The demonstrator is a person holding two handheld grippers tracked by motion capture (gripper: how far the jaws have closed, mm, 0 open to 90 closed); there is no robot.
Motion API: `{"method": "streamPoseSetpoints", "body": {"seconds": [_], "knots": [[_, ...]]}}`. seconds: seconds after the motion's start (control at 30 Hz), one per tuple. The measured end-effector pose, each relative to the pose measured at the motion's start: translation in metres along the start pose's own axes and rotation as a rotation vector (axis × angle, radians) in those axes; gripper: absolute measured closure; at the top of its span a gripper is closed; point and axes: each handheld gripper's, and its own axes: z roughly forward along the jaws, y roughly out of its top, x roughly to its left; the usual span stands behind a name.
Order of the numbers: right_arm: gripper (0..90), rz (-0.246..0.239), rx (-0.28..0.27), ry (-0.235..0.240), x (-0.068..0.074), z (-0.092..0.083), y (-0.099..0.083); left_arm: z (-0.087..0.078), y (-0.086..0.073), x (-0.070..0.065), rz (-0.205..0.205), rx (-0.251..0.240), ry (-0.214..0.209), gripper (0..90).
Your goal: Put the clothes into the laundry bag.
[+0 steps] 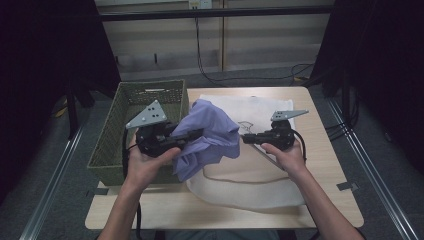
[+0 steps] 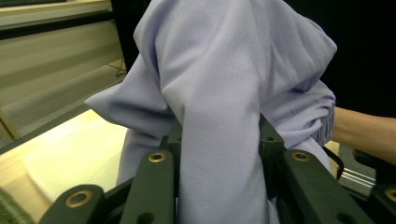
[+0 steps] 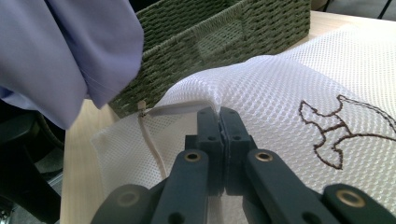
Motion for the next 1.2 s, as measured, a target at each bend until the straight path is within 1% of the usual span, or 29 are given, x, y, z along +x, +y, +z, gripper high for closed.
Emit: {"method": "streamPoseSetpoints", "body": {"seconds": [0.07, 0.17, 0.23, 0.33, 0.43, 0.47, 0.53, 0.57, 0.67, 0.7, 0.73, 0.87, 0.97, 1.0, 1.13, 1.2], "knots": [[89.2, -0.001, -0.001, -0.001, 0.0, 0.0, 0.0, 0.003, 0.0, -0.002, -0.001, 0.003, -0.015, 67.5], [89.3, -0.002, 0.001, -0.001, 0.0, 0.0, 0.0, 0.009, -0.001, -0.006, 0.009, 0.02, -0.024, 67.4], [89.2, -0.002, 0.003, 0.0, 0.0, 0.0, 0.0, 0.014, -0.001, -0.008, 0.005, 0.017, -0.033, 67.4], [89.2, 0.001, 0.007, 0.002, 0.0, 0.001, 0.0, 0.021, -0.002, -0.01, 0.01, 0.027, -0.044, 67.4], [89.2, 0.001, 0.007, 0.006, -0.001, 0.001, 0.0, 0.029, -0.005, -0.011, 0.013, 0.054, -0.049, 67.4], [89.2, 0.0, 0.01, 0.007, 0.0, 0.001, 0.0, 0.031, -0.006, -0.011, 0.016, 0.06, -0.059, 67.4], [89.3, -0.002, 0.012, 0.009, -0.001, 0.001, 0.0, 0.035, -0.008, -0.012, 0.008, 0.066, -0.058, 67.4], [89.2, -0.002, 0.014, 0.01, -0.001, 0.001, 0.0, 0.036, -0.008, -0.011, 0.013, 0.07, -0.062, 67.4], [89.3, -0.004, 0.018, 0.012, -0.001, 0.001, 0.0, 0.039, -0.009, -0.012, 0.008, 0.074, -0.064, 67.4], [89.2, -0.002, 0.021, 0.013, -0.002, 0.001, -0.001, 0.04, -0.009, -0.013, 0.015, 0.079, -0.064, 67.4], [89.2, 0.0, 0.025, 0.013, -0.002, 0.001, -0.001, 0.042, -0.01, -0.013, 0.013, 0.081, -0.069, 67.4], [89.2, -0.002, 0.033, 0.012, -0.001, 0.001, -0.001, 0.051, -0.014, -0.015, 0.022, 0.106, -0.083, 67.4], [89.2, -0.001, 0.038, 0.01, -0.002, 0.001, -0.001, 0.059, -0.017, -0.017, 0.018, 0.123, -0.089, 67.5], [89.2, 0.002, 0.038, 0.01, -0.002, 0.0, -0.001, 0.061, -0.018, -0.018, 0.017, 0.122, -0.091, 67.5], [89.2, -0.005, 0.038, 0.007, -0.003, -0.001, -0.001, 0.071, -0.024, -0.018, 0.019, 0.16, -0.091, 67.4], [89.2, -0.004, 0.04, 0.008, -0.003, -0.002, -0.001, 0.076, -0.029, -0.017, 0.014, 0.165, -0.099, 67.4]]}}
